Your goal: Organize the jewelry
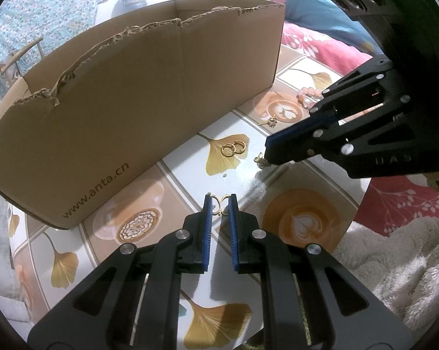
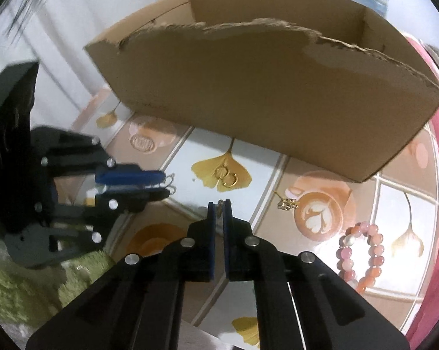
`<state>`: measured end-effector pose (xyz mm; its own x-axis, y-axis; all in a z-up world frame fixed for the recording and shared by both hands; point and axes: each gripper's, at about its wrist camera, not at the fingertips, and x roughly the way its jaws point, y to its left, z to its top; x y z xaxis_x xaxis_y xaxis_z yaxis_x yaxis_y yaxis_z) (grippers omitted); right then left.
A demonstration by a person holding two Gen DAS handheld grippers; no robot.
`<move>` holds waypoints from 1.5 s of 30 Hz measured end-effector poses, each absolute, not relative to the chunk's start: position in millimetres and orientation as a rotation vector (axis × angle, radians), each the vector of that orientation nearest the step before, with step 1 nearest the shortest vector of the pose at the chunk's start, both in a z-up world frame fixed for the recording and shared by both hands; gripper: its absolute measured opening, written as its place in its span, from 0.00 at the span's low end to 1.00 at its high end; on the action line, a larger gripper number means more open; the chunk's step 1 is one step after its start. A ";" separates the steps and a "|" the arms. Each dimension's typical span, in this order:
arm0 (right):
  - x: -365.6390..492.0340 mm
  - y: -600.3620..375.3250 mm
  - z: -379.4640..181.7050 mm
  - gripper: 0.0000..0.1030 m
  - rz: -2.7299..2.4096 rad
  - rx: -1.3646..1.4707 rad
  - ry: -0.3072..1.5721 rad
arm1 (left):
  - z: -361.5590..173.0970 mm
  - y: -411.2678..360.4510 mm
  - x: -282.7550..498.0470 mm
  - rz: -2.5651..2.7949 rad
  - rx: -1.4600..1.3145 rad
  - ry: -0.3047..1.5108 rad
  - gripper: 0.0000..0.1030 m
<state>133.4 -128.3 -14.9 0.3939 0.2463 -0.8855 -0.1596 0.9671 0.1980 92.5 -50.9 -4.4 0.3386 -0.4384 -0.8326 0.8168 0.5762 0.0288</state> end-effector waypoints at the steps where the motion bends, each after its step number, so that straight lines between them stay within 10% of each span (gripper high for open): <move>1: 133.4 -129.6 -15.4 0.14 0.241 0.110 1.136 | -4.2 -51.4 92.6 -0.860 0.493 0.892 0.10; 20: 126.4 -99.3 -26.5 0.21 0.074 0.035 1.088 | -3.9 -51.5 92.2 -0.861 0.490 0.892 0.10; 45: 120.8 -114.4 -24.0 0.07 0.099 0.108 1.076 | -4.9 -49.6 90.8 -0.858 0.477 0.877 0.10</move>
<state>120.8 -114.4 -24.0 0.4712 0.1328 -0.8720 -0.0277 0.9903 0.1359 90.8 -49.6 -4.9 0.3500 -0.4504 -0.8214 0.8117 0.5835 0.0259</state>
